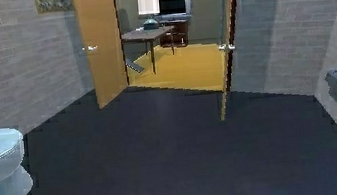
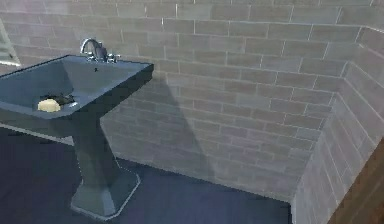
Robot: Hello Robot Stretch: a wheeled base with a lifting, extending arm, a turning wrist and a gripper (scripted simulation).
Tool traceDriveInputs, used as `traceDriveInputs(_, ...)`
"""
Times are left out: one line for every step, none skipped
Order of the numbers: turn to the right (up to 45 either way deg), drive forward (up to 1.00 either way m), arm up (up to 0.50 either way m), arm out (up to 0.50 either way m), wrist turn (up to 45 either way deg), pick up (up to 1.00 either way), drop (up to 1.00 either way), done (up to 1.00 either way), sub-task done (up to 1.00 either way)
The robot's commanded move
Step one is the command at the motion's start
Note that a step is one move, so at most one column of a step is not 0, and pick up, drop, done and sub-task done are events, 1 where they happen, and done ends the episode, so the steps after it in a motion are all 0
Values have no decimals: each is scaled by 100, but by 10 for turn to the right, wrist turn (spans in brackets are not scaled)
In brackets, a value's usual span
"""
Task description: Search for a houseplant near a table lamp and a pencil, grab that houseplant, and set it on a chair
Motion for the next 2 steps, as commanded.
traceDriveInputs(0, 100, 0, 0, 0, 0, 0, 0, 0)
traceDriveInputs(0, 100, 0, 0, 0, 0, 0, 0, 0)
